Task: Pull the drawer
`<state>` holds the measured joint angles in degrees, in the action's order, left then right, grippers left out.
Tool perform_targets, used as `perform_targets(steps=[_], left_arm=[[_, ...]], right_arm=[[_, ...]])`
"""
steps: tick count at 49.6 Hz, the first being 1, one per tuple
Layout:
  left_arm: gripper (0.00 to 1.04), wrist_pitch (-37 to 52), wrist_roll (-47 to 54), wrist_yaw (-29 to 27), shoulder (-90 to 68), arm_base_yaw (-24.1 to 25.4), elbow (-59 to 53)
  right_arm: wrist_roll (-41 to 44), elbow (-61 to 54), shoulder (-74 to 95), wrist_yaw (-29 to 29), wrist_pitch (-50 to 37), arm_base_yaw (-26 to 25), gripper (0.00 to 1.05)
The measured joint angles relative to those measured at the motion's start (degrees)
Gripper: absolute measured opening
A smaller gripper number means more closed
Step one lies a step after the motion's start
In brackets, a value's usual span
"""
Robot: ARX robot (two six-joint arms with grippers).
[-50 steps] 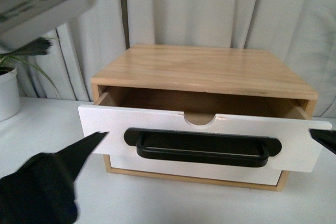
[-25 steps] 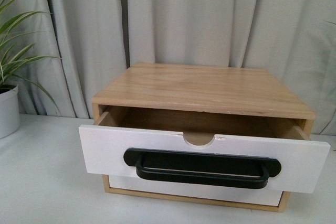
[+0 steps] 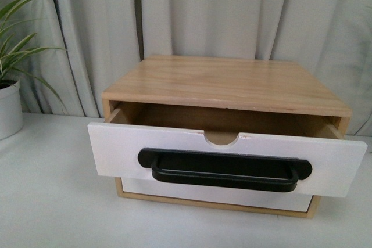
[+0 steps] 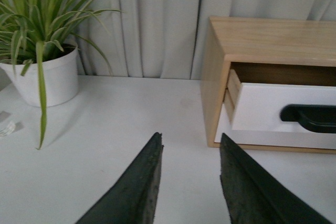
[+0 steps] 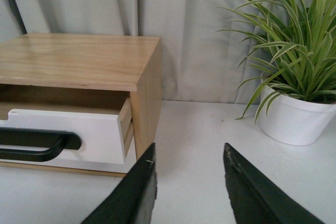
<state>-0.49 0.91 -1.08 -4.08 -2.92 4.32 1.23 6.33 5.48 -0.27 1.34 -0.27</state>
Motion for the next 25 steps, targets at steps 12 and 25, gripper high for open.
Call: perform_targets(steps=[12, 25], left_arm=[[0.04, 0.0, -0.8, 1.0, 1.5, 2.7, -1.5], [0.04, 0.2, -0.8, 1.0, 3.9, 2.8, -3.7]], right_arm=[[-0.4, -2.3, -1.9, 0.0, -0.6, 0.0, 0.01], [-0.5, -4.3, -3.8, 0.1, -1.1, 0.1, 0.01]])
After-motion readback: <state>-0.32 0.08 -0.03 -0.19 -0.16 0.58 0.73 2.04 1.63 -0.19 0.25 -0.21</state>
